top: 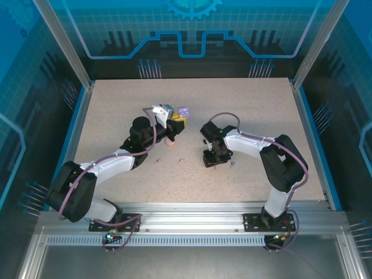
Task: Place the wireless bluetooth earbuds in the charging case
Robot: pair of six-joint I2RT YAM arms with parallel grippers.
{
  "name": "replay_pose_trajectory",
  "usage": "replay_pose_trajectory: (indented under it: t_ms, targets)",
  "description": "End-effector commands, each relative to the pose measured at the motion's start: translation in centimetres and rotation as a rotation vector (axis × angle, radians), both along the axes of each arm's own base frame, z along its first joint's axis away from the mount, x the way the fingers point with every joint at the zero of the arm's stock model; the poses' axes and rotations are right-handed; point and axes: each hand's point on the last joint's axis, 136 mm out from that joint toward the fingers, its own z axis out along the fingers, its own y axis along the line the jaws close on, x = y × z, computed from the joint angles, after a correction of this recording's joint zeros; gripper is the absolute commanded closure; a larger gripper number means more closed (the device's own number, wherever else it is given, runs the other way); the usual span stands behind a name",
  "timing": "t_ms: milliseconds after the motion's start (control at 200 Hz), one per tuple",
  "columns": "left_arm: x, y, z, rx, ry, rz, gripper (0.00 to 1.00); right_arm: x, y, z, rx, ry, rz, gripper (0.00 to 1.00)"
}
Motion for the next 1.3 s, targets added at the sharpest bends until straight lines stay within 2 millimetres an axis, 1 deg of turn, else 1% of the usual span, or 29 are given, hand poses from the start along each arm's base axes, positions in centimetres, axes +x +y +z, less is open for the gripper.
replay_pose_trajectory:
  t_ms: [0,185,335,540,800,970,1255,1296]
  targets:
    - [-0.5,0.3,1.1,-0.022,-0.022,-0.010,1.00,-0.6,0.1,-0.4,-0.047,0.026,0.013,0.60]
    - [-0.4,0.2,1.0,-0.024,-0.017,-0.012,1.00,-0.8,-0.5,-0.6,-0.111,0.015,0.024,0.60]
    - [-0.4,0.1,1.0,-0.024,-0.015,-0.015,1.00,-0.7,-0.6,-0.9,-0.121,0.012,0.015,0.61]
    - [-0.3,0.0,0.7,-0.024,-0.002,-0.020,1.00,-0.2,-0.1,-1.0,-0.108,0.000,-0.002,0.63]
    - [-0.3,-0.1,0.7,-0.023,-0.002,-0.026,1.00,0.2,0.2,-1.1,-0.106,-0.001,-0.005,0.65]
    - [-0.3,-0.1,0.6,-0.021,0.001,-0.026,1.00,0.1,0.0,-1.1,-0.111,0.001,-0.007,0.71]
    - [-0.2,-0.2,0.7,-0.021,0.001,-0.032,1.00,-0.5,-0.6,-1.0,-0.119,0.001,-0.007,0.71]
    - [-0.2,-0.3,0.7,-0.022,0.001,-0.034,1.00,-0.5,-0.6,-0.9,-0.118,0.000,-0.007,0.72]
